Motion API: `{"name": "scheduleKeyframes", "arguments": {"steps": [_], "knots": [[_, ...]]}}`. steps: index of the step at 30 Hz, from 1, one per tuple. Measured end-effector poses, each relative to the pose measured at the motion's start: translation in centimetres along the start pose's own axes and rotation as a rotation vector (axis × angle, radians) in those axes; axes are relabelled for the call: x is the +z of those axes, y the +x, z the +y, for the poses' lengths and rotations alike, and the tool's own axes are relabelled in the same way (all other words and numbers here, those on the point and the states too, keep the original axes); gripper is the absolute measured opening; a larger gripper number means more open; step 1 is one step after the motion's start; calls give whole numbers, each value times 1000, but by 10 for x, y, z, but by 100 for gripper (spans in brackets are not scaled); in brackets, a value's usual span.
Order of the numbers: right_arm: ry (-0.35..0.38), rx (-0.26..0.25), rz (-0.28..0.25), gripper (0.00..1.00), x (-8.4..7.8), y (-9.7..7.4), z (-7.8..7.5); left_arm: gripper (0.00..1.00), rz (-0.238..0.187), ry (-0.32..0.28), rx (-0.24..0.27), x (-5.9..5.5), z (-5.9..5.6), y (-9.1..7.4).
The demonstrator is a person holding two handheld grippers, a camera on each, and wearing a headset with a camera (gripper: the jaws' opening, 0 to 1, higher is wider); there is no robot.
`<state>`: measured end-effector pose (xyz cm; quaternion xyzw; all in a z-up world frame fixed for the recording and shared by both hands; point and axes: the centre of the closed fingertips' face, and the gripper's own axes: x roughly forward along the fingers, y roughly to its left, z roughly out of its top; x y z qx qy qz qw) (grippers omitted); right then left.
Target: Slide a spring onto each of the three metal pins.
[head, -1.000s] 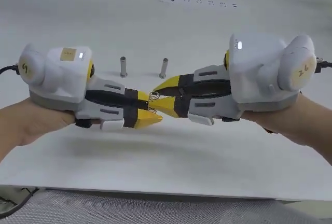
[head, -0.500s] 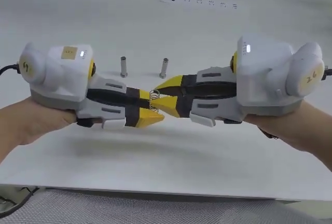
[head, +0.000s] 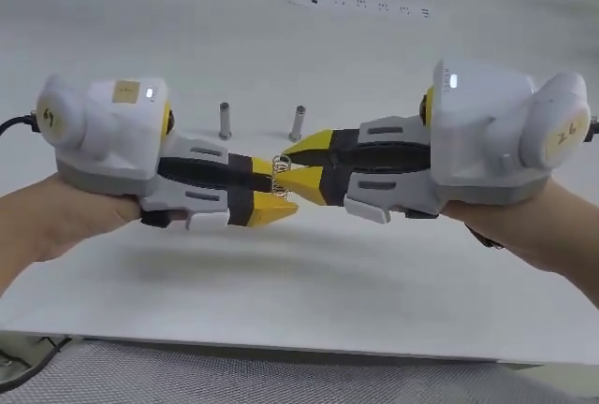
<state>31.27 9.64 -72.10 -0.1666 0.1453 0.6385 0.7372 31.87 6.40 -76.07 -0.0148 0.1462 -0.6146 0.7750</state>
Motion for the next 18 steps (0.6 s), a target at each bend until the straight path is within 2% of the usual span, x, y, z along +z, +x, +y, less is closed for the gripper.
{"name": "scheduleKeyframes", "arguments": {"steps": [7, 18], "knots": [[-5, -14, 0, 12, 0, -2, -6, 16, 17, -9, 18, -4, 2, -3], [-16, -46, 9, 12, 1, -5, -14, 29, 8, -6, 105, -5, 13, -20]]}}
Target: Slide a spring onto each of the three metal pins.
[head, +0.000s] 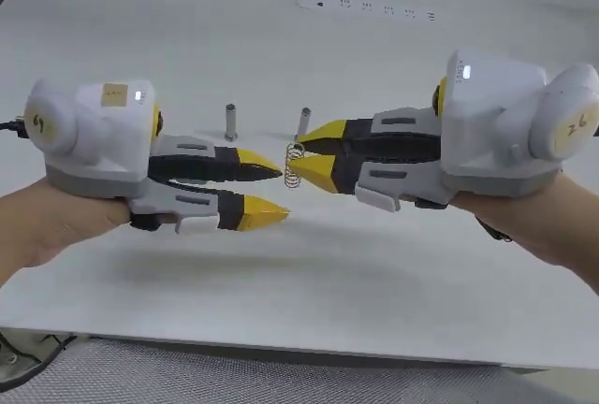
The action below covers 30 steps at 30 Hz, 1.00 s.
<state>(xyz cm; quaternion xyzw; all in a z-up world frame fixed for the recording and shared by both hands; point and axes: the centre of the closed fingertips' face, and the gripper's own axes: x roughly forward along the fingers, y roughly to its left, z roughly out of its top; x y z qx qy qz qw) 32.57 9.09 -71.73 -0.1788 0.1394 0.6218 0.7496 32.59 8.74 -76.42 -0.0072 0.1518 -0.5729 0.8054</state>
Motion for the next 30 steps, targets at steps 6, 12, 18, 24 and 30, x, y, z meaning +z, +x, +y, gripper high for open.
{"name": "scheduleKeyframes", "arguments": {"steps": [6, 12, 18, 24, 30], "knots": [[-2, -17, 7, 12, -2, 0, -4, 40, 6, 2, 62, -5, 7, -10], [-1, -33, 13, 12, -5, -1, -7, 54, 13, -3, 122, -10, 15, -17], [-1, -58, 19, 12, -7, -4, -13, 66, 21, -10, 175, -15, 22, -29], [8, -72, 17, 12, -9, -4, -17, 80, 4, -49, 240, -16, 32, -44], [6, -80, 25, 12, -12, -4, -21, 92, -7, -59, 317, -19, 45, -60]]}}
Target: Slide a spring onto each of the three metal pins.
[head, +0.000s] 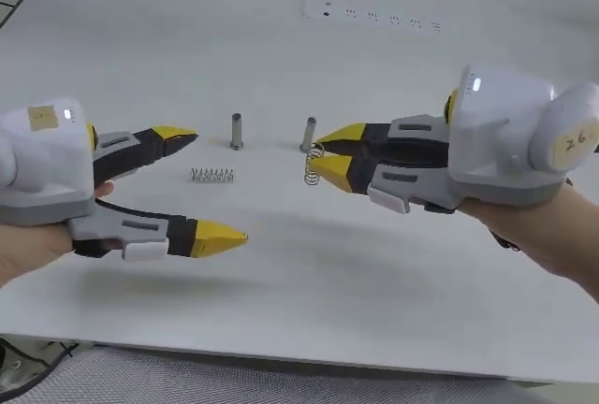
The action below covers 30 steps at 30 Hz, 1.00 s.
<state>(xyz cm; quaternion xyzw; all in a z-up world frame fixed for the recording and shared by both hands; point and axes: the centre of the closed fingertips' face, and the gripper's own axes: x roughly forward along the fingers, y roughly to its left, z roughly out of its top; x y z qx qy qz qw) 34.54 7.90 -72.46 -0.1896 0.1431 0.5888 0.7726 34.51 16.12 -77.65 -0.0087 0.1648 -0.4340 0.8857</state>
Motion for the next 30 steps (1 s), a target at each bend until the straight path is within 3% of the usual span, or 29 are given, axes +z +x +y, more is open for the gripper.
{"name": "scheduleKeyframes", "arguments": {"steps": [3, 12, 18, 30], "knots": [[0, -8, 2, 12, -1, 1, -3, 97, -4, -1, 25, 0, 5, -3], [15, -73, 0, 12, -5, 0, -21, 97, -7, -17, 52, -6, 11, -12], [28, -117, 12, 12, -13, -1, -35, 97, 15, -20, 62, -15, 12, -19], [77, -189, -10, 12, -12, 8, -67, 97, 21, -35, 77, -17, 14, -23]]}}
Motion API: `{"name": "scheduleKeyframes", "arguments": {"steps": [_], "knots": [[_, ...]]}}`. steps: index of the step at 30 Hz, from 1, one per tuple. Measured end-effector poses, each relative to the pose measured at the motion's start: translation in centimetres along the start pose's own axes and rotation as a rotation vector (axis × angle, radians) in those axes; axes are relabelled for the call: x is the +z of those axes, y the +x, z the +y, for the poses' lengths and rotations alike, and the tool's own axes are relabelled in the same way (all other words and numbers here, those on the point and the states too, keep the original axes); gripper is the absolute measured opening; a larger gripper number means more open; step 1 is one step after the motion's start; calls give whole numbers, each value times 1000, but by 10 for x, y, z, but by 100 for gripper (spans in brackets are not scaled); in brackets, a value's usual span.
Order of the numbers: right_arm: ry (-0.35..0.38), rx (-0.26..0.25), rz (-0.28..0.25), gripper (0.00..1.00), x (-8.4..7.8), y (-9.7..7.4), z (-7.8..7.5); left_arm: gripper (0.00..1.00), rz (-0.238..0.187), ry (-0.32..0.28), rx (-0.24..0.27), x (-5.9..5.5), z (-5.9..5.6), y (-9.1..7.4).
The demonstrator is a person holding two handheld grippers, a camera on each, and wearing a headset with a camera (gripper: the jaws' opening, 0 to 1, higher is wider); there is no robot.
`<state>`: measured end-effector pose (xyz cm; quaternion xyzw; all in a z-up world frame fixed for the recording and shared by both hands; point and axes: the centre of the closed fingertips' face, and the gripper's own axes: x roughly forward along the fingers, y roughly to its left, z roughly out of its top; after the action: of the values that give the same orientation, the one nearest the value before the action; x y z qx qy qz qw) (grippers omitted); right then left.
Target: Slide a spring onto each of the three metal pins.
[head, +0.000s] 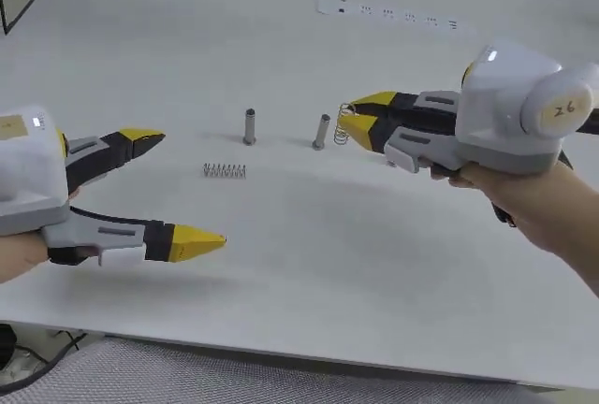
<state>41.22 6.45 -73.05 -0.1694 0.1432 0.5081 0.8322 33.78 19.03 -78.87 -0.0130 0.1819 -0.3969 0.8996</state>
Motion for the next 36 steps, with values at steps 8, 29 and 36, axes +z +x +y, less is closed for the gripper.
{"name": "scheduleKeyframes", "arguments": {"steps": [8, 29, 36], "knots": [[27, -38, -14, 12, 6, 8, -17, 97, -3, -7, 11, 0, 3, -3], [83, -78, -12, 12, 4, 27, -39, 97, 5, -4, 16, -1, 5, -3], [90, -78, 3, 12, -3, 33, -41, 97, 6, -3, 15, -1, 4, -3]]}}
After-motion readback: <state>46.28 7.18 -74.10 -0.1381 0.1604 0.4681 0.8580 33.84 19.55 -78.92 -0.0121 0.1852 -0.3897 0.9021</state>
